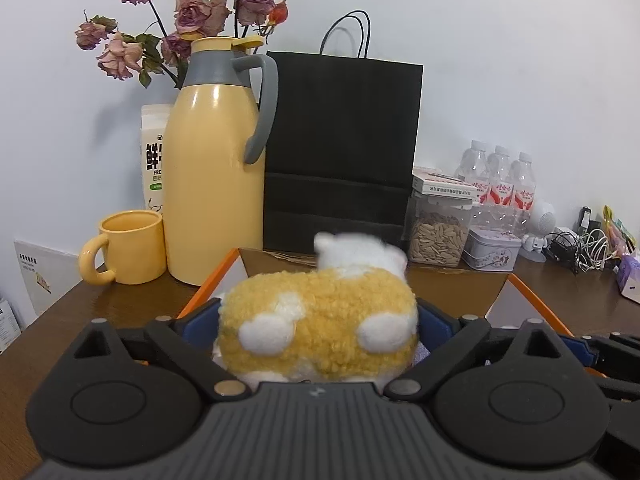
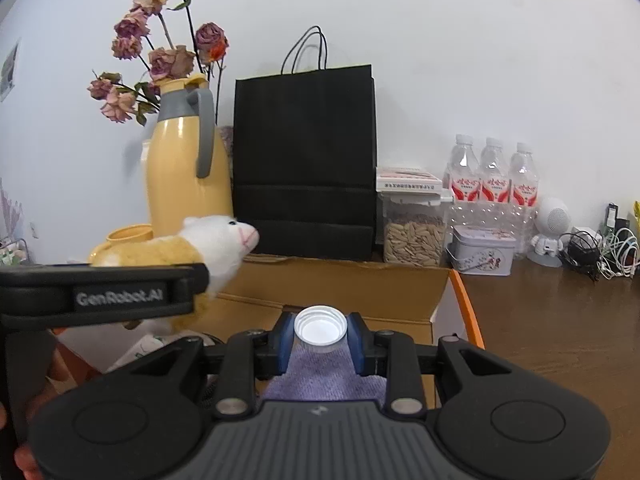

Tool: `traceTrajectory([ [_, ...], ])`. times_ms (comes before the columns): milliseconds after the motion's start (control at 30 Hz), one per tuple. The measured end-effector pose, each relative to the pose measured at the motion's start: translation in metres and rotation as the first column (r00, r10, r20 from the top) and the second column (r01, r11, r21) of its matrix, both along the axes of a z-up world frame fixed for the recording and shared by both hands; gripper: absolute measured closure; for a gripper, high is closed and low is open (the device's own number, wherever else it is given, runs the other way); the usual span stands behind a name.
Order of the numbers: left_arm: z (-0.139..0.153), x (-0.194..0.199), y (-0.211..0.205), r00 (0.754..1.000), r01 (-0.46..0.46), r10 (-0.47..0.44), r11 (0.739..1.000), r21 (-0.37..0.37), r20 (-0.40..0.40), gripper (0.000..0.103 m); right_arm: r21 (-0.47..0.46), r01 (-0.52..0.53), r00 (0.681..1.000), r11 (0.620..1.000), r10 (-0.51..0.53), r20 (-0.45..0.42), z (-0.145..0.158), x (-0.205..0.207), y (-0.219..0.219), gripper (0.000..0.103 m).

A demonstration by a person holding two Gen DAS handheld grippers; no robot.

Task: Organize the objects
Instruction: 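Carry the plush toy and white lid into the box and release both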

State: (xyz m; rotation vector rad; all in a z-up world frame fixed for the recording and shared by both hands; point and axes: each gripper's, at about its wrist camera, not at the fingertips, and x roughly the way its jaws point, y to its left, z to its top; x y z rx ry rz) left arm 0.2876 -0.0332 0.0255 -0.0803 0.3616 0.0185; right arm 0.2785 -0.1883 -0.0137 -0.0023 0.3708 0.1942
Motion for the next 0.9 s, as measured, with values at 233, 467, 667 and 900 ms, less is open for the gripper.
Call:
traceTrajectory([
  [233, 0.003, -0.006, 0.005, 1.0, -0.02, 0.02, 0.999, -0.026, 0.009, 0.0, 0.024, 0.011, 1.0, 1.0, -0.012, 0.025, 0.001, -0.007, -0.006, 0.004],
  [467, 0.006, -0.012, 0.003, 1.0, -0.018, 0.018, 1.0, -0.02, 0.02, 0.0, 0.024, 0.011, 0.999, 1.0, -0.012, 0.04, 0.004, -0.011, -0.008, 0.003],
  [667, 0.014, -0.022, 0.004, 0.999, -0.008, 0.01, 1.0, -0.03, 0.048, 0.0, 0.033, 0.016, 0.998, 0.999, -0.018, 0.061, 0.01, -0.017, -0.012, 0.001],
  [900, 0.027, -0.043, 0.004, 0.998, 0.007, -0.006, 1.0, -0.018, 0.067, 0.0, 0.027, 0.0, 0.995, 1.0, -0.003, 0.095, 0.021, -0.034, -0.015, 0.0],
])
